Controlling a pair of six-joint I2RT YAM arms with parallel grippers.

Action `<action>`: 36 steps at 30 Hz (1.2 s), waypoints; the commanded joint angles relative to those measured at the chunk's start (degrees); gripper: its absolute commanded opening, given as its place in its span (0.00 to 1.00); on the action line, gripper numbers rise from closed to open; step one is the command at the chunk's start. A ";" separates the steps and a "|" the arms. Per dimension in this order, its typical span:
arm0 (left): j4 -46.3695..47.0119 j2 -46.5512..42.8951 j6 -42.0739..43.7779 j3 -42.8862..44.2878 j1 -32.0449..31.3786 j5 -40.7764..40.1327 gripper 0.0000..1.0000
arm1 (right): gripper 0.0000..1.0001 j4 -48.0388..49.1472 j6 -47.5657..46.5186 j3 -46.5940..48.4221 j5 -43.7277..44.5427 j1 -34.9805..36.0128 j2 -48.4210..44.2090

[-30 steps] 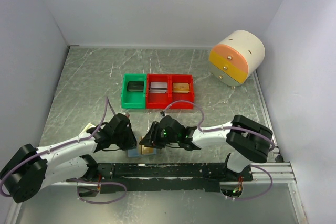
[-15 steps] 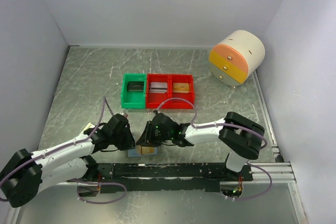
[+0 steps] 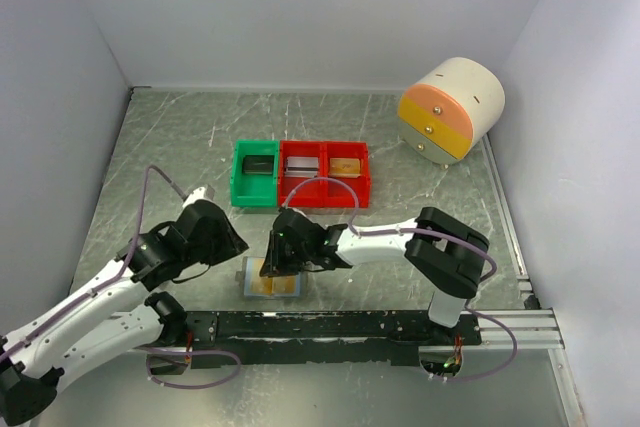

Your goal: Take the credit cards out of the card holder

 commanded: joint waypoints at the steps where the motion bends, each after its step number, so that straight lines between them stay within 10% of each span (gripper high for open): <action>1: -3.12 0.08 2.68 1.34 -0.20 -1.49 0.42 | 0.28 -6.85 -4.02 1.76 3.83 0.37 -1.79; 22: 7.99 11.85 3.47 -6.61 -0.15 8.14 0.40 | 0.26 -20.07 -5.35 2.72 13.66 1.64 0.26; 36: 12.70 16.86 6.55 -7.91 -0.16 12.83 0.38 | 0.29 -5.25 2.90 -7.12 8.53 0.90 -2.60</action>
